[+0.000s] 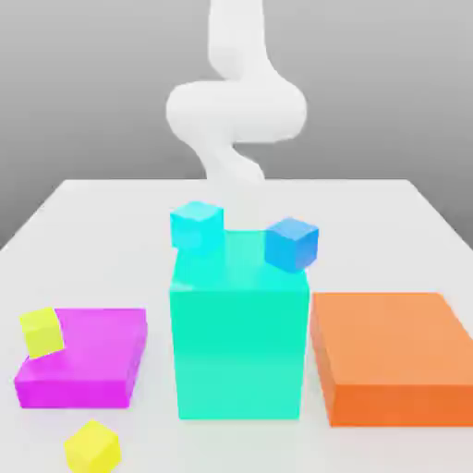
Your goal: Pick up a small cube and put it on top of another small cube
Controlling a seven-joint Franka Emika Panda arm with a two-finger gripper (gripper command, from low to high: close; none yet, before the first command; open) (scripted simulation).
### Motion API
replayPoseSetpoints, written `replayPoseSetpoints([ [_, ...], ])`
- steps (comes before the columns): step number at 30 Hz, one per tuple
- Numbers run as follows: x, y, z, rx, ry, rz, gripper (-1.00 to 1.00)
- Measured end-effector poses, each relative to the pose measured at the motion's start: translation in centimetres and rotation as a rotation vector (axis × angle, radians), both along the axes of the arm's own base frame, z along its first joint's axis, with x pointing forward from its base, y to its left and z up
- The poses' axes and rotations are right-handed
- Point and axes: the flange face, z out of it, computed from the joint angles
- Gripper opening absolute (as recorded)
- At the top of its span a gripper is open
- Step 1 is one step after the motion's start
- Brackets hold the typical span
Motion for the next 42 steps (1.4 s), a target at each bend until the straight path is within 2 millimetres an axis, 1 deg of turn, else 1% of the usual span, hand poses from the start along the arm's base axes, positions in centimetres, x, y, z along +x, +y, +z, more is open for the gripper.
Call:
replayPoseSetpoints([
  [2, -0.7, -2.1, 0.3, -0.074, 0.000, 0.068, 0.00],
  [5, -1.5, -5.2, 0.2, -0.174, 0.005, 0.165, 0.00],
  [8, -1.8, -8.3, -0.5, -0.268, 0.018, 0.264, 0.00],
  [10, -1.7, -10.4, -1.3, -0.327, 0.031, 0.330, 0.00],
  [14, -1.0, -14.5, -3.7, -0.439, 0.063, 0.474, 0.00],
  [16, -0.4, -16.3, -5.3, -0.491, 0.083, 0.551, 0.00],
  [19, 0.9, -18.8, -8.2, -0.565, 0.117, 0.673, 0.00],
  [22, 2.6, -20.9, -11.7, -0.634, 0.153, 0.806, 0.00],
  [25, 4.5, -22.4, -15.7, -0.697, 0.190, 0.951, 0.00],
  [28, 6.5, -23.3, -20.3, -0.755, 0.227, 1.109, 0.00],
  [31, 8.6, -23.5, -25.3, -0.808, 0.262, 1.280, 0.00],
  [33, 9.9, -23.2, -28.8, -0.839, 0.283, 1.401, 0.00],
  [36, 11.7, -22.3, -34.3, -0.883, 0.311, 1.594, 0.00],
  [39, 13.1, -20.8, -39.9, -0.921, 0.333, 1.800, 0.00],
  [42, 14.1, -18.7, -45.7, -0.951, 0.347, 2.020, 0.00],
])
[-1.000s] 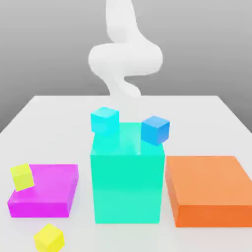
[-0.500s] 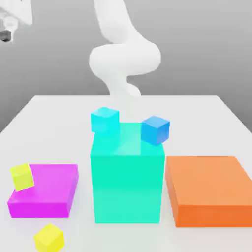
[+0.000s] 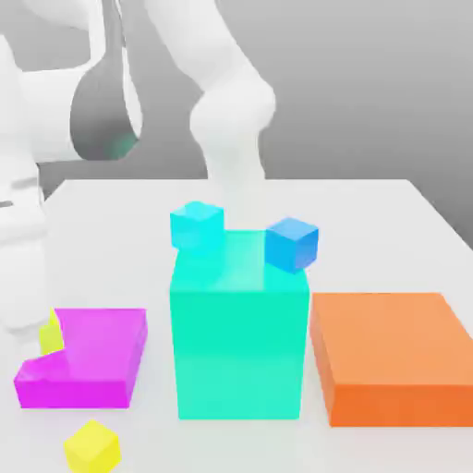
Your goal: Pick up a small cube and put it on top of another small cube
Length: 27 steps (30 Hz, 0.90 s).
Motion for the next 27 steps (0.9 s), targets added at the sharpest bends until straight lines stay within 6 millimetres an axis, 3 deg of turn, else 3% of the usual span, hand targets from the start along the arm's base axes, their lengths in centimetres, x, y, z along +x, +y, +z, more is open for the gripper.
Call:
replayPoseSetpoints([
  [3, 0.4, 2.3, -5.8, -0.042, 0.072, 0.189, 0.00],
  [6, 0.5, 2.8, -11.3, -0.052, 0.088, 0.232, 0.00],
  [7, 0.4, 2.9, -12.5, -0.054, 0.090, 0.236, -1.00],
  [13, 0.4, 3.0, -13.2, -0.057, 0.093, 0.238, -1.00],
  [15, 0.5, 2.9, -11.4, -0.057, 0.093, 0.238, -1.00],
  [18, 0.5, 3.6, -6.8, -0.054, 0.091, 0.266, -1.00],
  [23, 0.8, 10.5, 0.4, -0.030, 0.073, 0.547, -1.00],
  [27, -0.6, 15.9, 5.8, -0.024, 0.058, 0.798, -1.00],
])
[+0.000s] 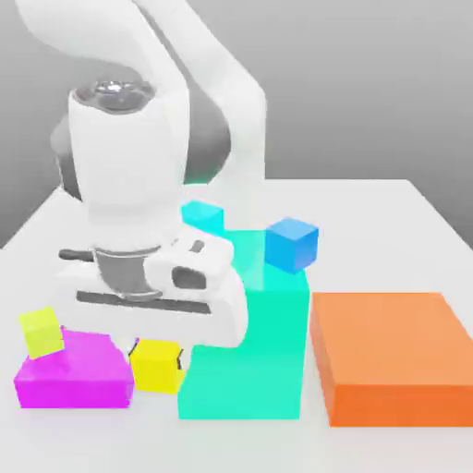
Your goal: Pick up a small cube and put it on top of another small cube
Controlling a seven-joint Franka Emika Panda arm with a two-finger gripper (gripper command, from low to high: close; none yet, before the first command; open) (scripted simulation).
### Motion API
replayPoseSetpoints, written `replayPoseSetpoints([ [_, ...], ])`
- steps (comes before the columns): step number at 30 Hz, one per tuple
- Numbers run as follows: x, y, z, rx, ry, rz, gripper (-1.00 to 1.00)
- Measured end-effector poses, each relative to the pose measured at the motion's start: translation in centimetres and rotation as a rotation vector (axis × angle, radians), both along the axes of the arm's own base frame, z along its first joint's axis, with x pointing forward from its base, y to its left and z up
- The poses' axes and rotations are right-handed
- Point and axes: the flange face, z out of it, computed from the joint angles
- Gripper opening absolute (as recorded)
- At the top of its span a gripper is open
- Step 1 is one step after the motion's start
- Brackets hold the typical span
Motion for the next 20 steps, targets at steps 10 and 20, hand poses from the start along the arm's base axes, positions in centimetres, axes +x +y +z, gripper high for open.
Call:
replayPoseSetpoints([
  [10, -8.8, 10.3, 11.7, -0.025, -0.024, 0.651, -1.00],
  [20, -12.5, 12.2, 8.4, -0.058, -0.030, 0.850, 1.00],
])
